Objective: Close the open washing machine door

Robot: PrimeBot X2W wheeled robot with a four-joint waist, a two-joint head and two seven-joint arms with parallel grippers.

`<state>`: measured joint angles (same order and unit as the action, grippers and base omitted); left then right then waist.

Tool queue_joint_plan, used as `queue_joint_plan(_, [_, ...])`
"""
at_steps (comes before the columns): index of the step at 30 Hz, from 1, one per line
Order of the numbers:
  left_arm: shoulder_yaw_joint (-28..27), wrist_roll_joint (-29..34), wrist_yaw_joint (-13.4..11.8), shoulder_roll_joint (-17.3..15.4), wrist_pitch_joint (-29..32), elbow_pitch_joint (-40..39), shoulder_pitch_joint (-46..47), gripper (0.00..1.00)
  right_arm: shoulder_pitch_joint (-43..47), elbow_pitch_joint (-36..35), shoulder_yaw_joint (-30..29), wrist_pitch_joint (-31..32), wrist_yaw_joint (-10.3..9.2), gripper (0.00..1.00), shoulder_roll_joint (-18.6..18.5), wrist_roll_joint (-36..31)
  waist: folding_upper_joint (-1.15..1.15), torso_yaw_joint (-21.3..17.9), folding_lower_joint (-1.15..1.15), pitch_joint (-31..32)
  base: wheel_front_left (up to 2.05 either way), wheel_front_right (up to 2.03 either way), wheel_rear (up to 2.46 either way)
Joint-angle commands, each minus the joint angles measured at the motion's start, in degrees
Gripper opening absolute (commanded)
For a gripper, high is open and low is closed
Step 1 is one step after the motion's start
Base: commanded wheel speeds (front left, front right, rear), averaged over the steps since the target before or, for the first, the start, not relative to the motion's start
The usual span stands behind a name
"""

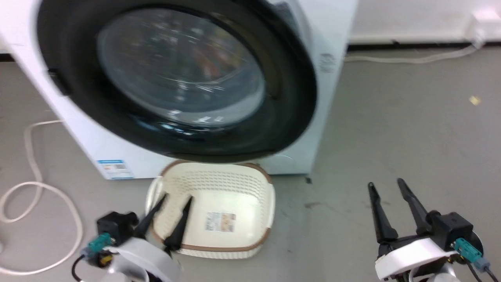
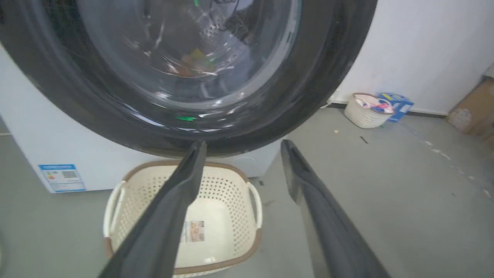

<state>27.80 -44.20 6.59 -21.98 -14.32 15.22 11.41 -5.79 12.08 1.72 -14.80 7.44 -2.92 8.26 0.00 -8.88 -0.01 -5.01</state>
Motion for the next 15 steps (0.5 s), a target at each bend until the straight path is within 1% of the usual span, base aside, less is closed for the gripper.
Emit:
queue_joint_plan(1, [-2.02,4.44,-1.73,1.04,-0.57,0.38,0.34,1.0,0.93,-0.45,-0.23,-0.2,0.05,1.0,0.04,-0.31,0.0,4.09,0.01,3.31,0.0,0.0,0.0])
queue_joint_plan(3, [-7.75,10.77,-3.87,3.9,-0.63,-2.68,-0.72,1.0,1.23,-0.75,-0.18,-0.2,0.05,1.0,0.04,-0.33,0.0,5.26,0.01,3.57,0.0,0.0,0.0])
queue_joint_plan(5, [-12.41,16.94,-4.85,6.39,-0.65,-6.19,-3.15,1.0,1.44,-0.99,0.02,-0.2,0.05,1.0,0.04,-0.4,0.0,6.06,0.01,3.7,0.0,0.0,0.0])
queue_joint_plan(9, [-18.64,25.7,-4.58,10.59,-0.66,-10.61,-7.97,1.0,1.81,-1.31,0.66,-0.2,0.05,1.0,0.04,-0.7,0.0,6.94,0.01,3.6,0.0,0.0,0.0])
queue_joint_plan(10, [-19.56,27.6,-4.27,11.18,-0.66,-10.95,-8.87,1.0,1.85,-1.48,0.85,-0.2,0.05,1.0,0.04,-0.68,0.0,7.02,0.01,3.47,0.0,0.0,0.0])
queue_joint_plan(12, [-20.98,31.47,-4.46,12.19,-0.67,-11.89,-10.14,1.0,1.84,-1.8,1.27,-0.2,0.05,1.0,0.04,-0.48,0.0,7.09,0.01,2.83,0.0,0.0,0.0])
queue_joint_plan(15, [-23.23,34.78,-4.47,14.23,-0.67,-13.29,-10.85,1.0,1.74,-1.88,1.72,-0.2,0.05,1.0,0.04,-0.96,0.0,7.48,0.01,1.68,0.0,0.0,0.0])
